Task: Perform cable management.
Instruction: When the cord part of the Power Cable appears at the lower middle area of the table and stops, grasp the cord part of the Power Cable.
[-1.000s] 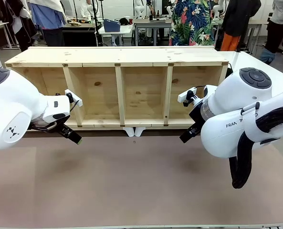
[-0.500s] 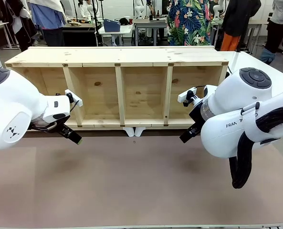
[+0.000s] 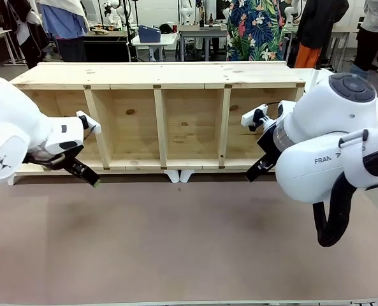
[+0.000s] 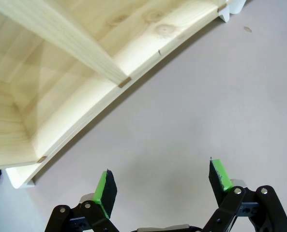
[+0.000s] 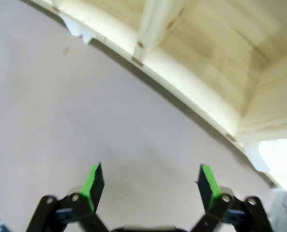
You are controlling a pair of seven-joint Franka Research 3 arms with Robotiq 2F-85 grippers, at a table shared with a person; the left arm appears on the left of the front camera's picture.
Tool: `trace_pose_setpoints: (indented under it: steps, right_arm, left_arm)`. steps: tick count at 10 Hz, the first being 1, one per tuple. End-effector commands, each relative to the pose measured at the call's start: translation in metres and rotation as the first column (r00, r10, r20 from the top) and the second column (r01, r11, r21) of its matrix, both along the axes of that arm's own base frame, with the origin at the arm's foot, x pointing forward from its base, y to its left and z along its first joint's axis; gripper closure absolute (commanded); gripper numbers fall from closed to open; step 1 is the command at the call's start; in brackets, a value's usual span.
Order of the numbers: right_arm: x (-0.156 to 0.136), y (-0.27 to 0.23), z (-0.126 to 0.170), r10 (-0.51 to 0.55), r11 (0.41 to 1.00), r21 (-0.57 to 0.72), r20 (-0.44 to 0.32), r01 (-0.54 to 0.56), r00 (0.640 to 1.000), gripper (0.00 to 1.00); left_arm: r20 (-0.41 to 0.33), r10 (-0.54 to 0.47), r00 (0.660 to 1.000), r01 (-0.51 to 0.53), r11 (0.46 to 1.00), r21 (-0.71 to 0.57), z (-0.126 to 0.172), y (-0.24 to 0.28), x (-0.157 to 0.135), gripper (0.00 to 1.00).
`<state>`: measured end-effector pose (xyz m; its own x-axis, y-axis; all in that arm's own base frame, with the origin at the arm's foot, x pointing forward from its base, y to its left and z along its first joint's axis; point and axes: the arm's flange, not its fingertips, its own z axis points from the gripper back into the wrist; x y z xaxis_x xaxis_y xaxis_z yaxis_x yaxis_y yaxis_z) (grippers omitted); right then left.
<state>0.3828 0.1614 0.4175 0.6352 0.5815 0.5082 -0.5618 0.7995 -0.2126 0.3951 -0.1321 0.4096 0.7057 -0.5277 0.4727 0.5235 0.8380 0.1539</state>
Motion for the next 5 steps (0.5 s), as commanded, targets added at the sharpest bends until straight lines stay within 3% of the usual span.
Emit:
trace_pose_setpoints:
  steps: [1,5]
  right_arm:
    - [-0.053,-0.013,0.002,-0.063,0.998,-0.029,0.010,0.064,0.998,0.00]
    - [-0.098,-0.031,0.036,-0.147,0.989,-0.003,0.072,0.148,0.986,0.00]
  left_arm:
    - [0.027,0.035,0.999,-0.035,0.999,0.006,0.002,0.028,-0.062,0.00]
    - [0.094,0.116,0.989,-0.115,0.993,-0.017,0.020,0.053,-0.112,0.00]
